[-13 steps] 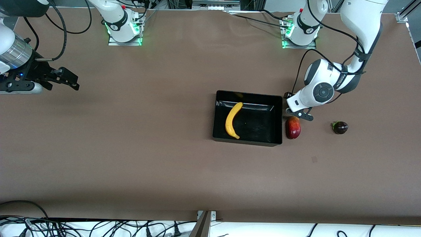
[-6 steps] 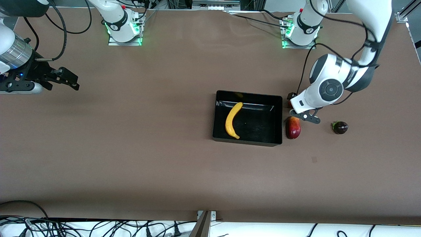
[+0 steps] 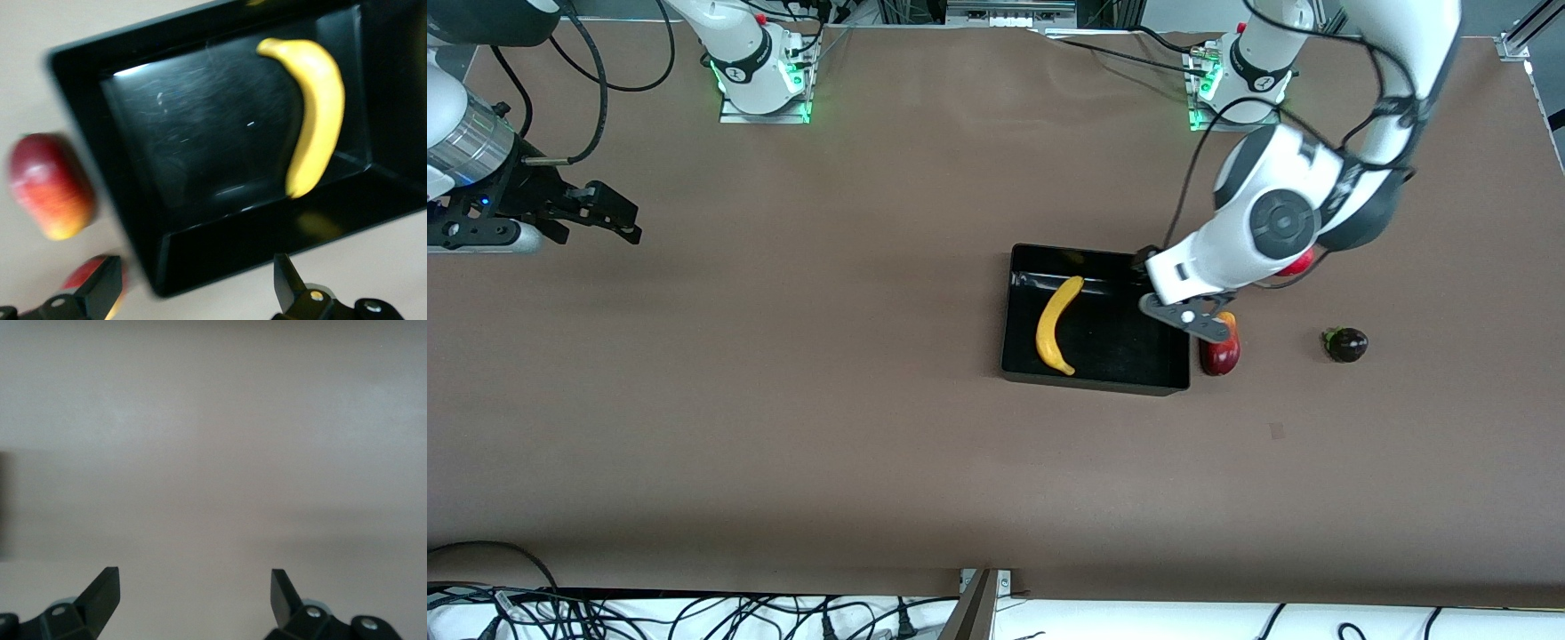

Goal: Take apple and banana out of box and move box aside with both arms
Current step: 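Move the left gripper back over the tray toward the banana, then lower the left gripper and grasp the yellow banana in the tray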

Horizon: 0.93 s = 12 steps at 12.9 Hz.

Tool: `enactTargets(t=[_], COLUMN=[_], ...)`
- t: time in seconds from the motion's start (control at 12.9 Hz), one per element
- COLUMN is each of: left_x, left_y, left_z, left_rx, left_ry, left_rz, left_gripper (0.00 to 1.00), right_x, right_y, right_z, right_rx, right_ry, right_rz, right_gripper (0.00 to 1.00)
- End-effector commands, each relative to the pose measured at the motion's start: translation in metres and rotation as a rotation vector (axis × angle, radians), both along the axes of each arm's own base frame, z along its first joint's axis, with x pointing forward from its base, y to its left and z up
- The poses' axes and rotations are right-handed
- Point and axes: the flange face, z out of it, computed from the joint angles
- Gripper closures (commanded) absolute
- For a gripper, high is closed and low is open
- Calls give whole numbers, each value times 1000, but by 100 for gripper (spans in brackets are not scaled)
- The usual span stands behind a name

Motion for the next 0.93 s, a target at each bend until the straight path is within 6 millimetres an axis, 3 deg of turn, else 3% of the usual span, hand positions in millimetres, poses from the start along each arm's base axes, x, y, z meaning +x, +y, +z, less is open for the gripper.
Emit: enactTargets(t=[0.0,0.31,0.46,0.62,0.85], left_x=[0,-8,-15,-36,-27], left_y=[-62,-112,-122,-149,-145], left_z=[-19,-88,-108,-125,-151], left_rx=[-32,-53,19,51,-6], left_ry=[-20,-100,-153,-172,-242], left_rz=[133,204,200,220,212], left_gripper=[0,0,0,0,0], right_x=[1,1,1,1,1], right_y=[0,0,0,0,1], right_z=[4,4,4,4,4], right_rx=[-10,-10,-10,-10,-10], right_ry=[-5,-6,-5,-5,-5], right_rz=[-10,-10,-10,-10,-8], right_gripper=[0,0,0,0,0])
